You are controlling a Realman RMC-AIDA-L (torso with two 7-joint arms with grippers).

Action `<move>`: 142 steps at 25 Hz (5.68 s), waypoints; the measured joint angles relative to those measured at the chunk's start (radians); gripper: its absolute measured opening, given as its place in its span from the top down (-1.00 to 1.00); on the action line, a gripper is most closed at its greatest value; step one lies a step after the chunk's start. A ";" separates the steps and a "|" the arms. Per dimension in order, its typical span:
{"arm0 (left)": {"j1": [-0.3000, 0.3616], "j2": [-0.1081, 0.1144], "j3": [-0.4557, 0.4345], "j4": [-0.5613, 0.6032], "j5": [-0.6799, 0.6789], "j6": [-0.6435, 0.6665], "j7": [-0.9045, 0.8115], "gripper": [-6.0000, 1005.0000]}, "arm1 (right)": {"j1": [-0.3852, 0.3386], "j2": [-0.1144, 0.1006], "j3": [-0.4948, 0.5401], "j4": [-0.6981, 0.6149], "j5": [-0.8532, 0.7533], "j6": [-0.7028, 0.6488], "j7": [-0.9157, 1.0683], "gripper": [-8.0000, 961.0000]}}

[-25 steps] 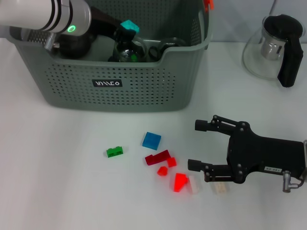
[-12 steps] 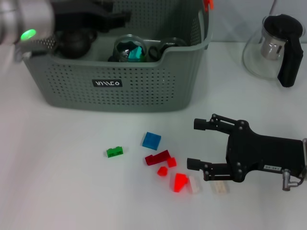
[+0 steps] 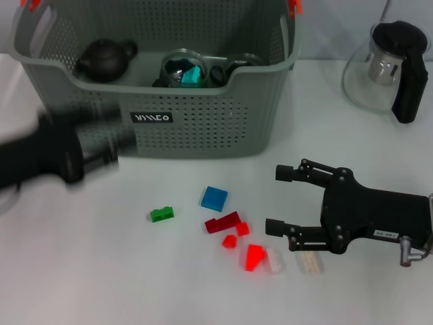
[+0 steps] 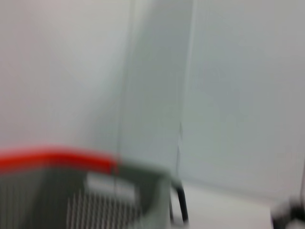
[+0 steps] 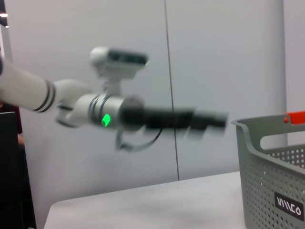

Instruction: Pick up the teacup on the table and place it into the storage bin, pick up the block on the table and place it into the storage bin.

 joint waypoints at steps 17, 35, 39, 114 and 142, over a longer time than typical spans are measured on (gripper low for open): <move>0.003 -0.035 0.146 -0.245 0.217 -0.387 0.258 0.01 | -0.053 -0.022 0.049 0.000 -0.008 -0.005 0.009 -0.92; -0.029 -0.041 0.147 -0.321 0.214 -0.547 0.313 0.06 | -0.055 -0.021 0.052 0.000 -0.009 -0.008 0.009 -0.92; -0.032 -0.041 0.147 -0.322 0.217 -0.561 0.305 0.08 | -0.055 -0.021 0.052 0.000 -0.009 -0.008 0.009 -0.92; -0.063 -0.039 0.500 0.344 -0.155 -0.530 -0.548 -0.29 | -0.038 -0.019 0.068 -0.001 -0.005 -0.028 0.008 -0.92; -0.039 -0.039 0.341 -0.314 0.097 -0.400 0.267 -0.42 | -0.113 -0.050 0.144 -0.009 -0.009 -0.008 0.017 -0.92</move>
